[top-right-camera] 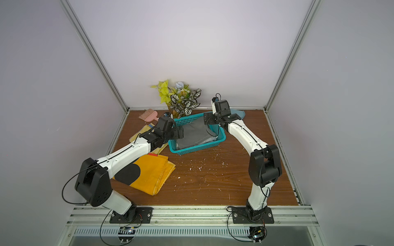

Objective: Put the folded pillowcase in the basket
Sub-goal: Adjust the basket at the center of the board.

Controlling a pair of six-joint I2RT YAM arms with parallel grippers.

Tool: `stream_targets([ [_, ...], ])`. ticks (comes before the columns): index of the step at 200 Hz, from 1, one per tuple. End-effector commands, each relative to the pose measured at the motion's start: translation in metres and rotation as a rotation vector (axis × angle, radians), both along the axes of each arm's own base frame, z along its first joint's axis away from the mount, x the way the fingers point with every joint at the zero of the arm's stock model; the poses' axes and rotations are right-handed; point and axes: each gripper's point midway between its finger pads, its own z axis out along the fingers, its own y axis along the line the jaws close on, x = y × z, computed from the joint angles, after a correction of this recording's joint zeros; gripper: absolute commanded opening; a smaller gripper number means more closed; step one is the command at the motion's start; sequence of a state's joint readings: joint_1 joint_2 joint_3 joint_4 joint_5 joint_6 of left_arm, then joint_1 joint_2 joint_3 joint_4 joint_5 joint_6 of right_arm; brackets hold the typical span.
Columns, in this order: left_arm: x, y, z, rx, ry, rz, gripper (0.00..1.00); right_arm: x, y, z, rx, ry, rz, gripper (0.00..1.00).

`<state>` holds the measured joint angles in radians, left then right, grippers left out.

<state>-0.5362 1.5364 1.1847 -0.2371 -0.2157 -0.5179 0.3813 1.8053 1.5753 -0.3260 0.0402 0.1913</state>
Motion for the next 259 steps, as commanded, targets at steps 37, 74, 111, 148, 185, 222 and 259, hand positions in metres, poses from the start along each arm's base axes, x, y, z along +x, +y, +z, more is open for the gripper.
stream_targets([
  [37, -0.037, 0.04, -0.026, 0.046, 0.066, 0.064, 1.0, 0.015, -0.064, -0.061, -0.082, 0.124, -0.107, 0.81],
  [74, -0.052, 0.06, -0.047, -0.026, 0.1, 0.094, 1.0, 0.017, -0.064, -0.08, -0.071, 0.174, -0.091, 0.73],
  [111, -0.056, 0.065, -0.054, -0.007, 0.117, 0.101, 1.0, 0.015, -0.06, -0.091, -0.069, 0.21, -0.07, 0.68],
  [148, -0.058, 0.065, -0.06, -0.004, 0.127, 0.1, 1.0, 0.013, -0.065, -0.098, -0.074, 0.228, -0.082, 0.39],
  [185, -0.063, 0.069, -0.065, 0.004, 0.136, 0.105, 1.0, 0.006, -0.082, -0.1, -0.08, 0.241, -0.123, 0.32],
  [222, -0.07, 0.076, -0.07, 0.011, 0.143, 0.121, 1.0, -0.01, -0.107, -0.111, -0.039, 0.272, -0.193, 0.17],
  [259, -0.077, 0.076, -0.077, -0.006, 0.164, 0.121, 1.0, -0.023, -0.113, -0.123, 0.019, 0.291, -0.211, 0.13],
])
